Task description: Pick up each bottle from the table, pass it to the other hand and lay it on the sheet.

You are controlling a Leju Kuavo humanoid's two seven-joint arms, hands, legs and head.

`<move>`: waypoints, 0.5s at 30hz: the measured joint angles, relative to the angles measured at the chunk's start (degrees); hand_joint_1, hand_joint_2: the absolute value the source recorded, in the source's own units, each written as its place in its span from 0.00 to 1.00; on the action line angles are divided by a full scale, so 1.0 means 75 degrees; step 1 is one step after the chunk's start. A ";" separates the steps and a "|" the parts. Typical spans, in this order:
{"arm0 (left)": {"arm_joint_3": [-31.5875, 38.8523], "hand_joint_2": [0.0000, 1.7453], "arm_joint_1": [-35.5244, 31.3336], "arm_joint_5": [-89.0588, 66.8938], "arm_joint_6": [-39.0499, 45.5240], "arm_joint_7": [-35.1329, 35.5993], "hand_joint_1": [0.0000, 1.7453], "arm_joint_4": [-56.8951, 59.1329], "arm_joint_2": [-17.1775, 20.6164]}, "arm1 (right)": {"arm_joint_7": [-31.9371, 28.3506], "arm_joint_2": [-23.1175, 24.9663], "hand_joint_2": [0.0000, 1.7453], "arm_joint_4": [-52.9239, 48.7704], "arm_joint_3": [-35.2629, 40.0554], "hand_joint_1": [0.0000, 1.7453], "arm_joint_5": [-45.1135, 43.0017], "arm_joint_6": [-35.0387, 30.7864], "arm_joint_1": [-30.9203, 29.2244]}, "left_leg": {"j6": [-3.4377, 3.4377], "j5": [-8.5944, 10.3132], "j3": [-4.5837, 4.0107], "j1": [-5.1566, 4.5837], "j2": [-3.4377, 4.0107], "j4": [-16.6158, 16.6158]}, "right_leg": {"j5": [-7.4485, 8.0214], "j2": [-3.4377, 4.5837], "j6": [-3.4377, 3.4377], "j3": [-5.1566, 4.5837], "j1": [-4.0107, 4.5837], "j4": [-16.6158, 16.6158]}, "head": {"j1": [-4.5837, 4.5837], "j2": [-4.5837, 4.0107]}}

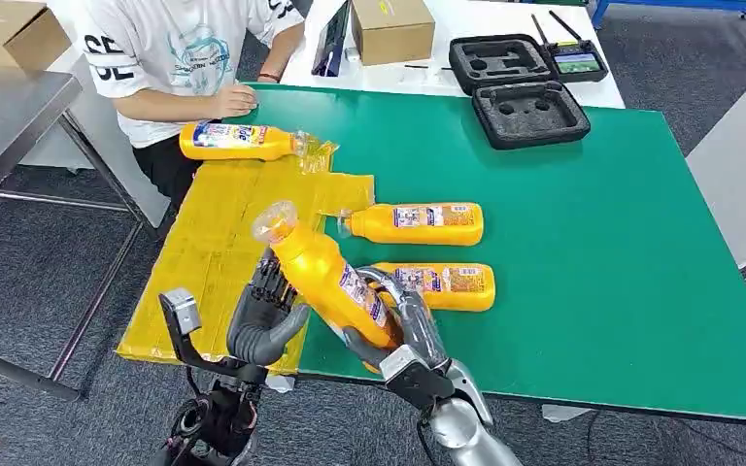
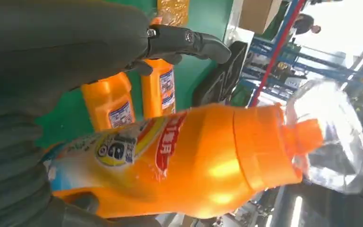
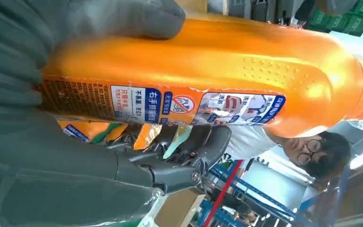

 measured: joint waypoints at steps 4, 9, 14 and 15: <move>-0.0152 1.00 -0.0159 0.0111 -0.0160 0.0047 0.00 0.0251 0.0023 | 0.0000 0.0076 1.00 0.0099 -0.0032 0.95 0.0018 0.0137 0.0000 | 0.0000 0.0000 0.0000 0.0000 0.0000 0.0000 | 0.0000 -0.0001 0.0000 0.0001 -0.0001 -0.0001 | 0.0000 0.0000; -0.0331 1.00 -0.0390 0.0114 -0.0357 0.0047 0.00 0.0514 0.0044 | 0.0014 0.0125 1.00 0.0221 -0.0113 0.94 0.0044 0.0308 0.0009 | 0.0000 0.0002 0.0000 0.0000 0.0000 0.0000 | 0.0001 -0.0001 0.0000 0.0003 0.0000 0.0000 | 0.0003 0.0000; -0.0446 1.00 -0.0656 0.0096 -0.0554 0.0116 0.00 0.0789 0.0090 | 0.0076 0.0143 1.00 0.0361 -0.0148 0.96 0.0131 0.0498 0.0038 | 0.0000 0.0002 0.0001 0.0000 0.0000 0.0001 | 0.0001 0.0000 0.0000 0.0001 0.0000 0.0000 | 0.0000 0.0000; -0.0452 1.00 -0.0689 0.0096 -0.0568 0.0119 0.00 0.0842 0.0093 | 0.0085 0.0146 1.00 0.0376 -0.0152 0.96 0.0146 0.0528 0.0040 | 0.0000 0.0002 0.0000 0.0000 0.0000 0.0001 | 0.0001 0.0000 0.0000 0.0001 0.0000 0.0000 | 0.0000 0.0000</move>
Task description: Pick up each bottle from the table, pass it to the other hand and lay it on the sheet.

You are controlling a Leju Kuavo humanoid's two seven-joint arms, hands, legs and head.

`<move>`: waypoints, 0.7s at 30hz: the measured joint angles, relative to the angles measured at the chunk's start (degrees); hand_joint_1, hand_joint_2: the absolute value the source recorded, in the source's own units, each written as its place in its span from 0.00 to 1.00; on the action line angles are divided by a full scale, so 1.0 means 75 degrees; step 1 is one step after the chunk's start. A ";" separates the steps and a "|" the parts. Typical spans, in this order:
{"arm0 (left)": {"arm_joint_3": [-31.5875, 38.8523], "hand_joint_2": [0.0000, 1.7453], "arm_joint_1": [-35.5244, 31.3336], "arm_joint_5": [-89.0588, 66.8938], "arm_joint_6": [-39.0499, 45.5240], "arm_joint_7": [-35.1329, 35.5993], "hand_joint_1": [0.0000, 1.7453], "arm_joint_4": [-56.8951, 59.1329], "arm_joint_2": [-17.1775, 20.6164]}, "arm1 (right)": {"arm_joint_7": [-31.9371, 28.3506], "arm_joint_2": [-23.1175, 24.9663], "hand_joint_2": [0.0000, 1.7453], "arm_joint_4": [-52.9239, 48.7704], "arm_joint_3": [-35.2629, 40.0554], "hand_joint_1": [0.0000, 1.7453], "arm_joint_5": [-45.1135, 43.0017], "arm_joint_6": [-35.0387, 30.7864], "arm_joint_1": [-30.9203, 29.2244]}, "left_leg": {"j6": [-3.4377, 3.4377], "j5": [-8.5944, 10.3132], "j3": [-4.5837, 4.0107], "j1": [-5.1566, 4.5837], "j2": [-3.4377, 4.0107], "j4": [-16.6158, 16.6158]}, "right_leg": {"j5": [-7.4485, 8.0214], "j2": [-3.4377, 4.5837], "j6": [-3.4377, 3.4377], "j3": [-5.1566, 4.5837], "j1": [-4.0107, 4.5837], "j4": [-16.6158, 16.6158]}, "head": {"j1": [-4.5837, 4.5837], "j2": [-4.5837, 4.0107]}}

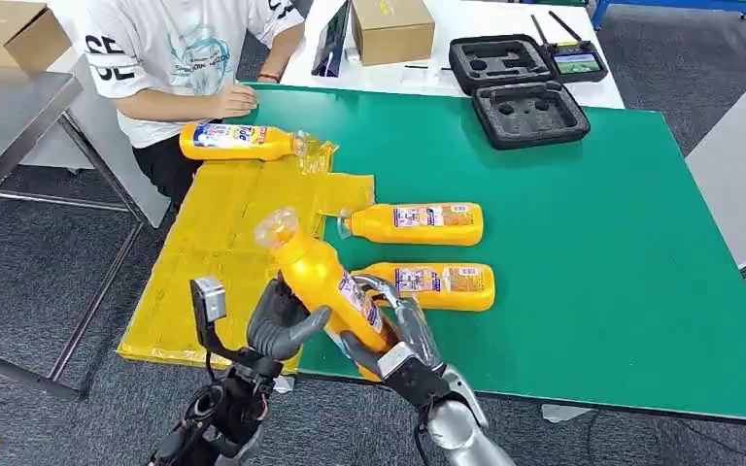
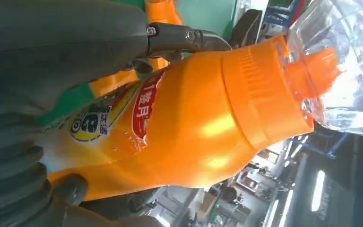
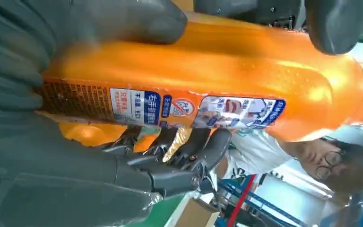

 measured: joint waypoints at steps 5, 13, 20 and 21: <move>-0.0009 1.00 -0.0089 0.0000 -0.0017 -0.0003 0.00 0.0166 0.0006 | 0.0087 0.0020 1.00 0.0070 -0.0006 0.94 0.0111 0.0184 0.0065 | 0.0000 -0.0001 -0.0001 0.0000 0.0000 0.0000 | -0.0001 0.0000 0.0000 -0.0001 0.0000 0.0000 | 0.0000 0.0000; 0.0015 1.00 -0.0102 0.0029 0.0000 -0.0029 0.00 0.0338 0.0015 | 0.0251 0.0120 1.00 0.0254 0.0035 0.93 0.0306 0.0495 0.0049 | -0.0001 0.0000 0.0000 0.0000 0.0001 0.0000 | -0.0001 0.0000 0.0000 0.0000 0.0001 0.0000 | 0.0000 0.0000; 0.0041 1.00 -0.0088 0.0073 -0.0026 -0.0044 0.98 0.0411 0.0058 | 0.0251 0.0187 1.00 0.0484 0.0090 0.89 0.0338 0.0562 -0.0018 | 0.0000 0.0000 -0.0001 0.0000 0.0001 0.0000 | -0.0001 0.0000 0.0000 0.0000 0.0000 0.0000 | 0.0000 0.0000; 0.0044 1.00 -0.0089 0.0073 -0.0029 -0.0044 1.00 0.0414 0.0058 | 0.0251 0.0189 1.00 0.0507 0.0096 0.91 0.0341 0.0568 -0.0027 | 0.0000 -0.0001 -0.0001 0.0000 0.0001 0.0000 | -0.0001 0.0000 0.0000 0.0000 0.0000 0.0000 | 0.0000 0.0000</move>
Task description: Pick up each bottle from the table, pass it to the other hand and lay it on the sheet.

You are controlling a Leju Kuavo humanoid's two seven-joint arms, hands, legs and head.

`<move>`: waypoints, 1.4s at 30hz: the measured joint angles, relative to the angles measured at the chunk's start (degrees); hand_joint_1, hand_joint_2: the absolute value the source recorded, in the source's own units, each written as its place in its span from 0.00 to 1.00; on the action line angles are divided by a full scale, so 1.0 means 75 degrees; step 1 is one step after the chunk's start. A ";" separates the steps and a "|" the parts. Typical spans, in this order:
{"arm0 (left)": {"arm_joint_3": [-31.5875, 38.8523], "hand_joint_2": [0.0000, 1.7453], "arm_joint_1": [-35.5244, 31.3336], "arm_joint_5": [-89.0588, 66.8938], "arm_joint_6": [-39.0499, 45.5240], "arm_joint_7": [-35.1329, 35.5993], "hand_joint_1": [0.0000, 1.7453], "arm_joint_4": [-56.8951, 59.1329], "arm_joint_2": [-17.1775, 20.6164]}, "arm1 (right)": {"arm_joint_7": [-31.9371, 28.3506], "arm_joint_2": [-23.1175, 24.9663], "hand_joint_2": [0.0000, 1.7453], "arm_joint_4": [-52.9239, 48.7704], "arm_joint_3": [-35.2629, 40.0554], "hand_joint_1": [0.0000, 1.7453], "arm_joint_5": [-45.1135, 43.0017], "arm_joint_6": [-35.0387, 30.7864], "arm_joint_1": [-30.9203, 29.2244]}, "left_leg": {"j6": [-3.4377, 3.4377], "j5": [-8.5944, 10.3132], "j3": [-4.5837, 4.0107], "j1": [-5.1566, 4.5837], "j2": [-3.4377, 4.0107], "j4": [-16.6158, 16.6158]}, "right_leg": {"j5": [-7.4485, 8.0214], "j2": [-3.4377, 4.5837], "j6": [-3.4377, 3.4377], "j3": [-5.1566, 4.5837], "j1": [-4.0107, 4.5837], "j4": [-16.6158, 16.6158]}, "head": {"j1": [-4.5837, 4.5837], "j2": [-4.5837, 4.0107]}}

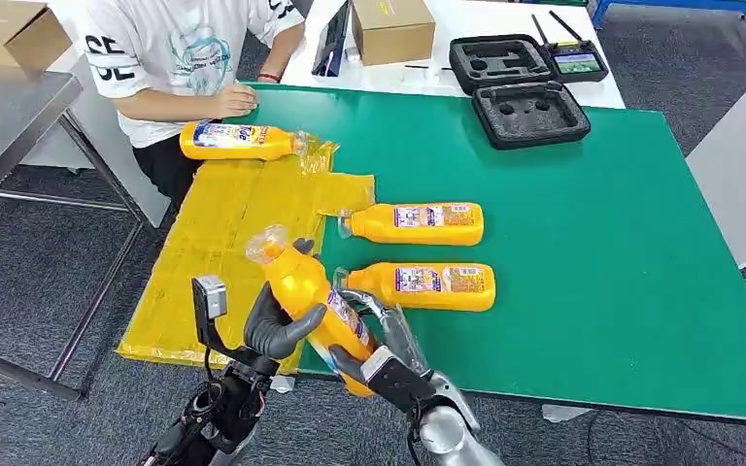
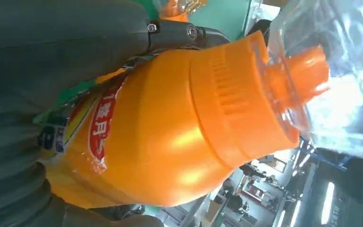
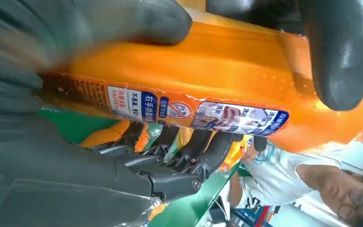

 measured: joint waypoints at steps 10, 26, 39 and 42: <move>0.0116 1.00 -0.0012 -0.0026 -0.0093 -0.0093 1.00 0.0081 0.0000 | -0.0017 0.0061 1.00 0.0320 0.0055 0.04 -0.0050 0.0012 -0.0166 | 0.0000 0.0001 0.0000 0.0000 0.0000 0.0000 | 0.0000 0.0000 0.0000 -0.0001 0.0001 0.0000 | 0.0000 0.0000; 0.0399 1.00 -0.0030 -0.0128 0.0705 -0.0338 1.00 0.0053 -0.0032 | -0.0259 0.0251 0.00 0.0306 0.0119 0.00 -0.0836 -0.0157 -0.0182 | -0.0001 0.0002 0.0000 0.0001 0.0000 0.0000 | 0.0000 0.0000 0.0000 -0.0001 0.0001 0.0001 | 0.0000 0.0000; 0.1213 1.00 -0.0178 -0.1562 0.2719 -0.1221 1.00 -0.0513 0.0055 | -0.0659 0.0117 0.00 -0.0792 0.0131 0.00 -0.2250 -0.0055 -0.0012 | -0.0001 0.0002 0.0001 0.0001 0.0000 0.0000 | 0.0000 0.0000 0.0000 0.0000 0.0001 0.0001 | 0.0000 0.0000; 0.1352 1.00 -0.0242 -0.1620 0.2807 -0.1230 1.00 -0.0644 0.0090 | -0.0659 0.0049 0.00 -0.1061 0.0149 0.00 -0.2308 -0.0044 0.0023 | -0.0001 0.0002 0.0000 0.0001 0.0000 0.0000 | 0.0001 0.0000 0.0000 0.0001 0.0001 0.0002 | 0.0000 0.0000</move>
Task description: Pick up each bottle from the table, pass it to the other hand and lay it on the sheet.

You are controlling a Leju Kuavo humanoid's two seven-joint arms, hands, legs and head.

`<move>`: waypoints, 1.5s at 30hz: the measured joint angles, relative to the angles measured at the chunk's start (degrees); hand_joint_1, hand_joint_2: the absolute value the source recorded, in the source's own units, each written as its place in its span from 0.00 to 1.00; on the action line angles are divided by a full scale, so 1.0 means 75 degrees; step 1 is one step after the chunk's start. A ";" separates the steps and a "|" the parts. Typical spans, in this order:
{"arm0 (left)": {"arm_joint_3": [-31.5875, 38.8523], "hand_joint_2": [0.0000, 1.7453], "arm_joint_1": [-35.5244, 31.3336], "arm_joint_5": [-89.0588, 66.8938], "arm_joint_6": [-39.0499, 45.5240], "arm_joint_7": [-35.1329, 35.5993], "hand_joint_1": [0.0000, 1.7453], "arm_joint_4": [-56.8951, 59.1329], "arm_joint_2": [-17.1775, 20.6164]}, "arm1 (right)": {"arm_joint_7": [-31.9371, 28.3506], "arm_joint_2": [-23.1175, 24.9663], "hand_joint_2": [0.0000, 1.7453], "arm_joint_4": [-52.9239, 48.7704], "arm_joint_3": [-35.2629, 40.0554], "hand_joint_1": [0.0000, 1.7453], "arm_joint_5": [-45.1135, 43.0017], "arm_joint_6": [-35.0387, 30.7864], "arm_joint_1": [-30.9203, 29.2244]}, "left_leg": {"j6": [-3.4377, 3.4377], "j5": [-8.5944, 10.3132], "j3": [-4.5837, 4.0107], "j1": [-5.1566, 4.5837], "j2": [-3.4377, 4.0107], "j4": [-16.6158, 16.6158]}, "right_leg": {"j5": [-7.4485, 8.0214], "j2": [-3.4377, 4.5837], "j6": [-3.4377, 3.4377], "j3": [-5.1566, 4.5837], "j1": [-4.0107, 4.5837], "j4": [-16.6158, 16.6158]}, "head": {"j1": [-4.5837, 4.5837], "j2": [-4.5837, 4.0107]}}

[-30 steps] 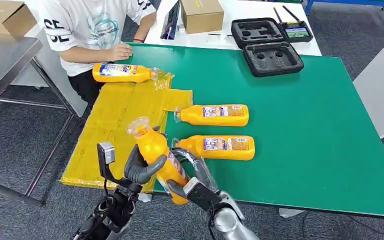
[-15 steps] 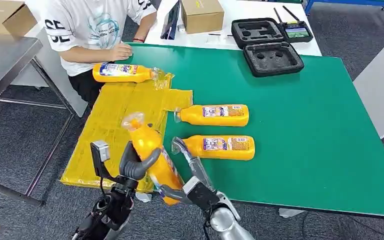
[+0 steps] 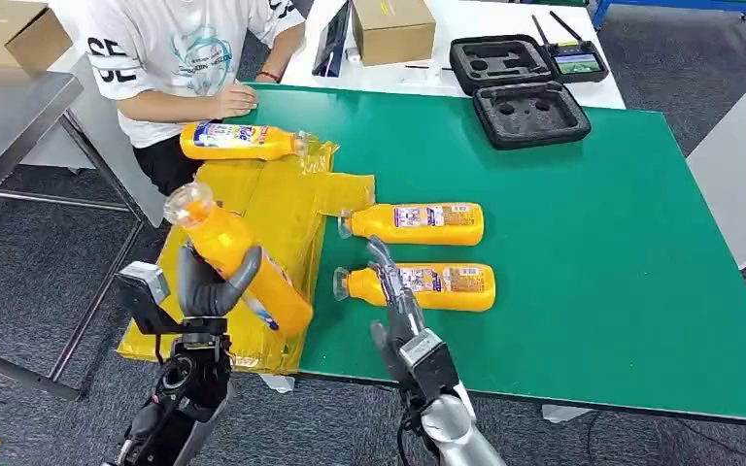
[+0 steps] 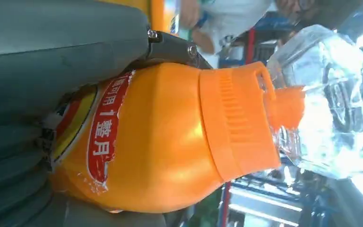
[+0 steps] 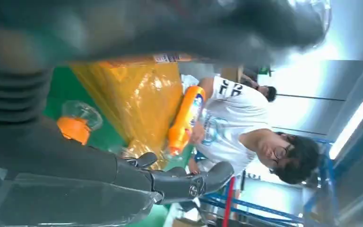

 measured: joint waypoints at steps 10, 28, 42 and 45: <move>0.0303 1.00 -0.0667 -0.3794 0.1289 0.0597 1.00 -0.0013 0.0737 | -0.0009 -0.0247 0.00 -0.1028 0.0090 0.00 -0.1080 0.0165 0.0187 | -0.0004 0.0004 0.0001 0.0003 0.0001 0.0000 | 0.0000 0.0000 -0.0001 -0.0001 0.0003 0.0001 | 0.0003 0.0000; -0.1666 1.00 -0.3661 -0.8160 -0.0670 0.1606 1.00 0.4154 0.1912 | -0.0012 -0.0184 1.00 -0.2089 -0.0044 0.00 -0.1125 0.0429 0.0652 | -0.0006 0.0009 0.0004 -0.0001 0.0004 0.0003 | 0.0004 0.0005 0.0000 -0.0005 -0.0002 0.0002 | 0.0003 0.0000; -0.2573 1.00 -0.4799 -0.8113 -0.1982 0.1874 1.00 0.6290 0.1227 | -0.0003 -0.0093 1.00 -0.2045 -0.0149 0.00 -0.1032 0.0186 0.0409 | -0.0006 0.0010 0.0003 0.0000 0.0002 0.0003 | 0.0004 0.0004 0.0000 -0.0002 0.0000 0.0004 | 0.0003 0.0000; -0.2669 1.00 -0.4949 -0.8096 -0.2200 0.1874 1.00 0.6589 0.1151 | 0.0003 -0.0093 1.00 -0.1984 -0.0149 0.00 -0.1035 0.0189 0.0308 | -0.0006 0.0010 0.0002 0.0000 0.0002 0.0003 | 0.0004 0.0004 0.0000 -0.0002 0.0000 0.0004 | 0.0003 0.0000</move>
